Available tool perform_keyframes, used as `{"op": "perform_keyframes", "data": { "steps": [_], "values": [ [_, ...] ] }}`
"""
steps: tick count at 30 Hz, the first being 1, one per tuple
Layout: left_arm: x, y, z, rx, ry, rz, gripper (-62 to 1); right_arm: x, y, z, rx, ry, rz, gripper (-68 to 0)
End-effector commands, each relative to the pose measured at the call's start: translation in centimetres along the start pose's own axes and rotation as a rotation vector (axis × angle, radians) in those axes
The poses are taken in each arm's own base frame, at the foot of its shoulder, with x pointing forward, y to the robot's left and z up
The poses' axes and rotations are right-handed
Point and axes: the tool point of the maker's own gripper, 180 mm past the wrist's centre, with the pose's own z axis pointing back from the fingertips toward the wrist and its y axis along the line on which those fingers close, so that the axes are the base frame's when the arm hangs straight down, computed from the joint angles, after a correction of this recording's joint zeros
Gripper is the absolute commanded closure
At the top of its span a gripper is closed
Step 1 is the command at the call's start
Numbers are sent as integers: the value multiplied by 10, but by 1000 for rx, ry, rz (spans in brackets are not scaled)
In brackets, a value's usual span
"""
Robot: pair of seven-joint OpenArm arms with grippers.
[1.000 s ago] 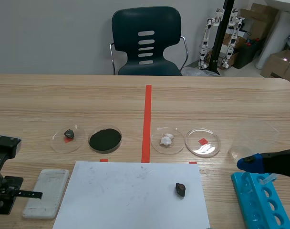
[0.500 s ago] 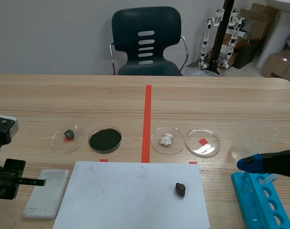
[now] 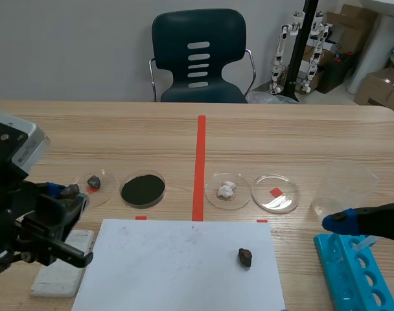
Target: Rub the mineral on the streak plate below the first streak
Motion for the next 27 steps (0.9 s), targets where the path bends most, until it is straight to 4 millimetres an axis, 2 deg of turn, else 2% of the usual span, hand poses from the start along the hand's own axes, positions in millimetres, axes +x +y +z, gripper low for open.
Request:
{"op": "perform_keyframes", "data": {
  "steps": [1,5,11,27],
  "values": [
    [8,-7,4,-27,-39,0,-130,5,-1,0,6,-17,3,-679],
    [11,-32,13,-125,-74,1,-130,5,-1,0,6,-17,3,-679],
    [7,-53,22,-205,-88,15,-130,5,-1,0,6,-17,3,-679],
    [4,-59,25,-231,-80,12,-130,5,-1,0,6,-17,3,-679]
  ]
}}
